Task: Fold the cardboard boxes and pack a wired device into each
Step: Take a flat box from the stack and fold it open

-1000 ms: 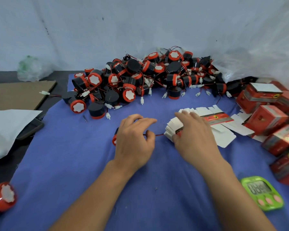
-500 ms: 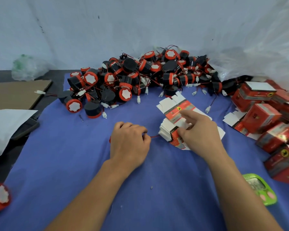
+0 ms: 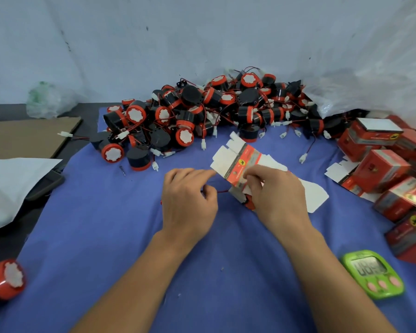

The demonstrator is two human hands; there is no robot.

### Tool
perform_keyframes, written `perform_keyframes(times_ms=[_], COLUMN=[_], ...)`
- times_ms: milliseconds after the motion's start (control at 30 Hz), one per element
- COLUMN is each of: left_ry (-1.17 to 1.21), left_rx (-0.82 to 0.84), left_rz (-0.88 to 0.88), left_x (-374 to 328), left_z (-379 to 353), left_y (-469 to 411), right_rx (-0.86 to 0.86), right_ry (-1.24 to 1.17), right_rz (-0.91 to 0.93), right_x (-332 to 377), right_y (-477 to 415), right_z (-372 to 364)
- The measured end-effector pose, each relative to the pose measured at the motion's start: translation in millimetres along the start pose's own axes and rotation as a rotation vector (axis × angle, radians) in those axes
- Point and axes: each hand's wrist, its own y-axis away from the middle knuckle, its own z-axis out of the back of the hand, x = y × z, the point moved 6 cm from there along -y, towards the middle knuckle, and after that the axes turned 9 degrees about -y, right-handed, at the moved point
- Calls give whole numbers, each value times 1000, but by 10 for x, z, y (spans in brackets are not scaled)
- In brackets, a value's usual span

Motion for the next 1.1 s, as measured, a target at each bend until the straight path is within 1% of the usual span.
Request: perform_keyframes(times_ms=[67,100,133,167,200,233,300,333,400,433,467,500,533,600,633,667,700,733,767,800,833,900,967,1033,1100], left_ry=[56,75,87,97,102,104,112,129,201,267,359,494,668,1025,1098,1087,1010,918,854,831,846,904,944,953,854], left_rx=[5,14,25,40,57,69,43,27,29,58,105,154,192,258,282,292,289,267,241,218,207,206,216,227,191], left_rz=[48,49,35,16,7,7,11,21,83,130,181,244,343,644,763,837,853,810,739,663,590,455,363,355,453], left_x=[12,9,1,-2,-2,-2,-7,-5,31,71,99,130,169,273,314,364,421,464,477,464,426,315,236,237,324], left_z=[31,38,40,36,33,29,57,91,179,213,238,246,242,165,141,125,122,134,159,177,199,227,255,242,217], left_y=[1,12,27,39,45,44,39,41,36,35,27,24,10,19,38,59,84,94,89,72,56,22,2,16,42], right_rx=[-21,36,137,217,254,257,208,162,22,-44,-87,-100,-76,84,189,273,328,346,318,248,158,6,-77,-110,-131], right_ry=[-124,-174,-174,-124,-53,-3,38,-8,-247,-369,-438,-453,-443,-400,-381,-365,-360,-383,-437,-504,-539,-502,-459,-482,-497], right_rz=[2,-19,-42,-49,-43,-40,-47,-31,13,43,81,127,181,257,264,260,249,228,187,129,79,45,51,60,114], right_x=[16,31,51,47,38,38,32,56,114,159,234,338,444,617,658,672,670,657,627,574,515,442,382,324,309], right_y=[0,4,32,71,102,119,104,90,79,96,126,166,207,304,350,387,410,415,396,359,315,241,191,138,112], right_z=[-45,-100,-179,-253,-311,-347,-331,-287,-151,-92,-54,-45,-78,-252,-346,-420,-464,-467,-430,-366,-295,-165,-68,5,63])
